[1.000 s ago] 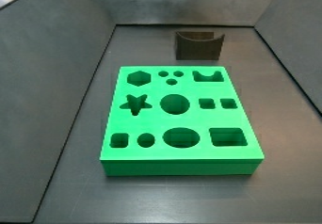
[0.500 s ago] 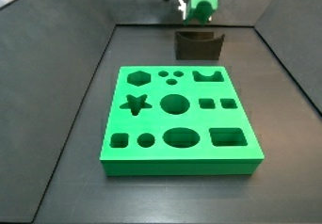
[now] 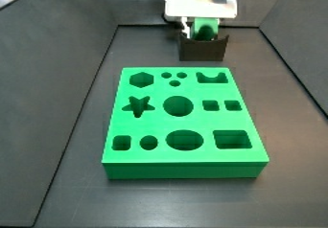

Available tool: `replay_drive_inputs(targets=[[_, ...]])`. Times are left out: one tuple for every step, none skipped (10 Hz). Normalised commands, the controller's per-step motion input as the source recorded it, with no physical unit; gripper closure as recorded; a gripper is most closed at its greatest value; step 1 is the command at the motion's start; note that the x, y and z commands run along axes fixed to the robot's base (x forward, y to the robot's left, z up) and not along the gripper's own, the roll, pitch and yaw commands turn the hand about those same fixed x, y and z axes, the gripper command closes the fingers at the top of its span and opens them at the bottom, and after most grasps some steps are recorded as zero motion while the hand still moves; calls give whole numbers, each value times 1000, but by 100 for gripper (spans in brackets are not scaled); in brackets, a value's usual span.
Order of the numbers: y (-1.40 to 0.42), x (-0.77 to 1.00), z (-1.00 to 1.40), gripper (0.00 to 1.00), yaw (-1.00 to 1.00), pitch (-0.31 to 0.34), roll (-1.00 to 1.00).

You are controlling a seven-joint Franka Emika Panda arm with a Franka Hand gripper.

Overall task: Pick up the arch object. Move up. Place the arch object on the fixture. Regrasp the arch object. Rotate the arch object. Move to above the board. Insert the arch object.
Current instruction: Place the arch object on the fixture, then regrasp the arch object.

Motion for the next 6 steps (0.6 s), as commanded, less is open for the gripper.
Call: replay_drive_inputs(targets=[[67,81,-485,100,-56,-22,-107],[54,66,-485,100,-51,-20,-102],[51,65,-485,100,-42,-19,-102],[-500,0,-167,100,0,0,0],[0,0,0,0,0,0,0],[0,0,1000,0,-40,-38,-1]])
